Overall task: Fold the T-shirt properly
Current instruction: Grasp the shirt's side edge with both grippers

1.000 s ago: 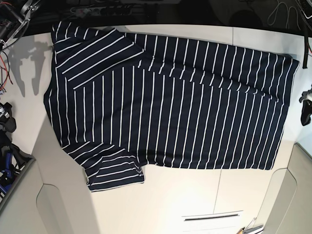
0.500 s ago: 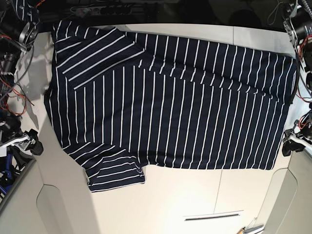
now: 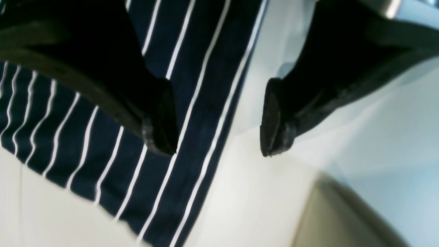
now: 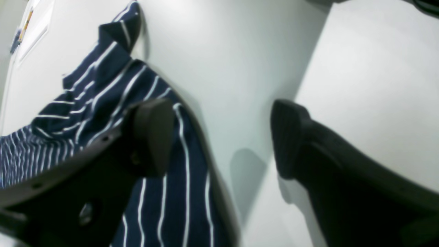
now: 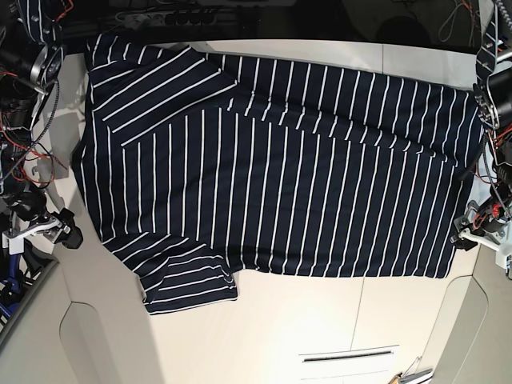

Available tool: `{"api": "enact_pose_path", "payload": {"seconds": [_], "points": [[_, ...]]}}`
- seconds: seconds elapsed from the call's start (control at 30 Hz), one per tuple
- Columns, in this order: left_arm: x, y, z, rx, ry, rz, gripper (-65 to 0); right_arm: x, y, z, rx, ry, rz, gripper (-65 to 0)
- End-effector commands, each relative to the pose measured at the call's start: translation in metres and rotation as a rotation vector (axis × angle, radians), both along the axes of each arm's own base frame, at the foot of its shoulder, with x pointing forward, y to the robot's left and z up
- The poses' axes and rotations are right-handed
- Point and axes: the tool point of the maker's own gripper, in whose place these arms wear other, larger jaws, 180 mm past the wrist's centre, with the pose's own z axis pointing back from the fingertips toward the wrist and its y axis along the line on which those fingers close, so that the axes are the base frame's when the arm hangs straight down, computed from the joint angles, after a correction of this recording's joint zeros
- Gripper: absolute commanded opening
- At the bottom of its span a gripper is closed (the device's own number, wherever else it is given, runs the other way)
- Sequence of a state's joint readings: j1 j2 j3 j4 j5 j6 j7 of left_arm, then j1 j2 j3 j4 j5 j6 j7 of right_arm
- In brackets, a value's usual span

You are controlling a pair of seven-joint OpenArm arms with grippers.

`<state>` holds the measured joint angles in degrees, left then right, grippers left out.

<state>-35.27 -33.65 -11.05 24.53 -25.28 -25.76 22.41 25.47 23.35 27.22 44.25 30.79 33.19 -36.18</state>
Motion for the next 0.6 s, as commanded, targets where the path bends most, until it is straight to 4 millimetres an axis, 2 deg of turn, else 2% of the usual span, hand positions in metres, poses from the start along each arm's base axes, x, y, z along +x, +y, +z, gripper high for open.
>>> {"api": "enact_pose_path", "payload": {"seconds": [0.0, 0.1, 0.27, 0.57], "points": [[0.010, 0.013, 0.021, 0.014, -0.055, 0.020, -24.4, 0.013, -0.011, 0.024, -0.014, -0.072, -0.015, -20.9], [0.003, 0.013, 0.010, -0.003, -0.027, 0.032, -24.4, 0.013, -0.009, 0.023, -0.009, -0.070, -0.013, -20.9], [0.003, 0.010, 0.007, -0.008, -0.029, 0.032, -24.4, 0.015, 0.006, 0.017, 0.017, -0.068, 0.000, -20.9], [0.014, -0.024, -0.005, -0.056, -0.031, -0.006, -24.4, 0.017, 0.039, 0.003, 0.053, -0.049, 0.031, -20.9]]}}
